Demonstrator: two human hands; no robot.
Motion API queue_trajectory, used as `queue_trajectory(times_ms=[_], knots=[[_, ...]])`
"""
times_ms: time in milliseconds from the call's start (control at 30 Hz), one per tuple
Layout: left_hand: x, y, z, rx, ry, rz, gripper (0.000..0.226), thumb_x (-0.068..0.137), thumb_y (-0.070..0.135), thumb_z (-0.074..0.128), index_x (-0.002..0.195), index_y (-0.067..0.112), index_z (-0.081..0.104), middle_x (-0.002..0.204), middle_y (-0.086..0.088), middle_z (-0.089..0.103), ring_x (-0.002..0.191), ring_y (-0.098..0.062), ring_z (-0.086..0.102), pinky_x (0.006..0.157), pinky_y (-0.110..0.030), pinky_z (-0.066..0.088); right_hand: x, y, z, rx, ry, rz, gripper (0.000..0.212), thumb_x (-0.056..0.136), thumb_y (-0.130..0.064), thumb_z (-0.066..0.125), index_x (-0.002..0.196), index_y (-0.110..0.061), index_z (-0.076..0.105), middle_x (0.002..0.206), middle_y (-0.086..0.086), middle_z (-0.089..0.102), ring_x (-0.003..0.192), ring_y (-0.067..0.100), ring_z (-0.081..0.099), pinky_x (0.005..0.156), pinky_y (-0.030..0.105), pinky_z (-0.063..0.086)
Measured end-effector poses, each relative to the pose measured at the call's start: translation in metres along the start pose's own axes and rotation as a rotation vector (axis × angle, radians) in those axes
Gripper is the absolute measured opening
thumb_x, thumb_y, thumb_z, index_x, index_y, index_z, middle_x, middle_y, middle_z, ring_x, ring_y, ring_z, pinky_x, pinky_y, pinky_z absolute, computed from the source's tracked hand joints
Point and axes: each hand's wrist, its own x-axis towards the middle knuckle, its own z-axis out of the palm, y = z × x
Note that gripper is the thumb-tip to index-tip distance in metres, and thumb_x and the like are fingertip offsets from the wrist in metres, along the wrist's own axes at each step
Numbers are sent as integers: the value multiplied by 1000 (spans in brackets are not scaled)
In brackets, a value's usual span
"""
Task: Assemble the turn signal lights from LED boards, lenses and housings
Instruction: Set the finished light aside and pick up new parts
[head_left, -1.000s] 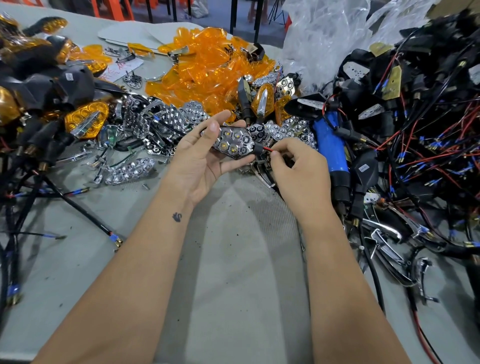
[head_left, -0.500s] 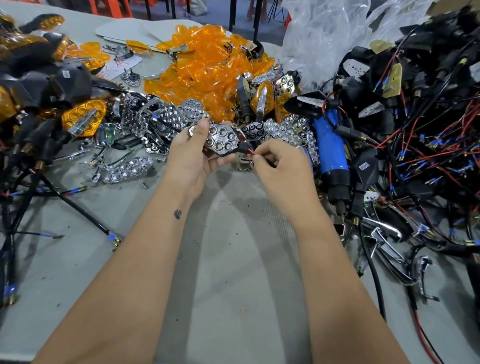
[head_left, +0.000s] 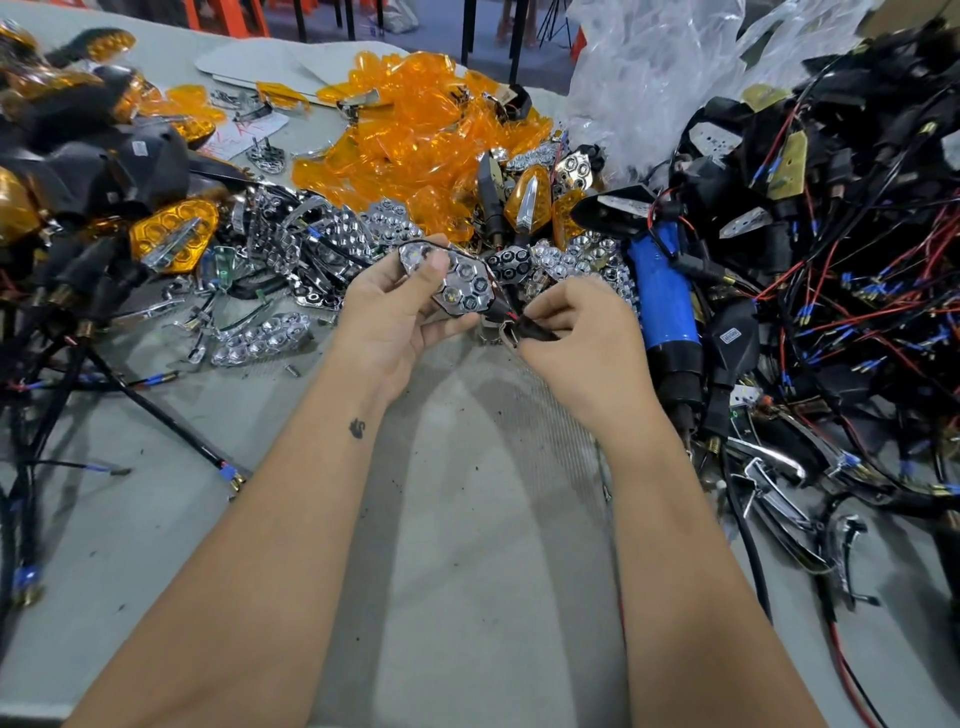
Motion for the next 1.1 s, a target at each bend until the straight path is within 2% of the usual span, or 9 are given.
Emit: queue_trajectory(times_ms=[200,333,467,533,600,700,767,933,1100], knots=[[0,-2,-1,19,-114,16,16,93,-7,55,96,9,60,80,-2,70,70,-12,69,66,-29,60,0,2,3,-16,19,-48,19,82,-6,69,89,-23,67,89,-6,66,82,3,58,75,17,49],[-1,1,-1,5,-127,6,36,95,-5,53,121,18,61,87,1,70,74,-13,67,62,-26,57,-1,3,3,30,-14,-22,19,88,-11,66,95,-29,63,87,-18,62,83,-7,57,72,5,44],[-2,2,-1,-6,-115,-19,43,97,-3,50,135,17,54,110,-9,69,78,-15,65,58,-24,55,-2,3,5,92,-27,-1,17,90,-12,62,97,-28,62,86,-13,62,82,-4,58,69,9,47],[-2,3,0,-3,-111,-17,44,98,-3,48,138,17,51,130,-19,62,82,-18,64,58,-23,55,-2,3,5,126,-35,15,18,89,-11,59,93,-28,63,78,-15,60,71,-5,55,61,10,45],[-1,3,0,-11,-106,-15,47,98,-3,47,141,18,48,136,-22,58,85,-19,63,57,-23,54,-2,3,4,144,-51,31,18,87,-14,56,89,-30,63,68,-20,58,60,-3,51,56,17,43],[0,2,0,-20,-119,-14,48,98,-3,46,142,17,47,120,-14,69,82,-18,66,56,-24,53,-4,2,6,103,-68,3,7,85,-25,60,88,-30,63,63,-17,54,60,5,49,61,36,47],[-1,1,0,-28,-126,-7,46,98,-3,46,139,18,49,109,-8,72,79,-17,68,56,-25,53,-4,2,6,31,-49,-41,4,88,-27,66,89,-31,64,67,-17,57,66,4,54,66,35,51],[0,1,1,-18,-120,-1,47,98,-5,46,139,19,50,117,-11,65,83,-19,64,57,-25,54,-3,1,5,-60,-43,-59,8,96,-21,60,91,-22,65,82,-14,62,78,4,59,74,33,54],[-1,3,1,-49,-136,-24,49,98,-3,45,143,17,48,83,4,70,70,-14,63,54,-25,51,-4,-3,7,-92,-43,-108,15,100,-18,51,88,-21,60,83,-8,59,76,11,55,71,43,51]])
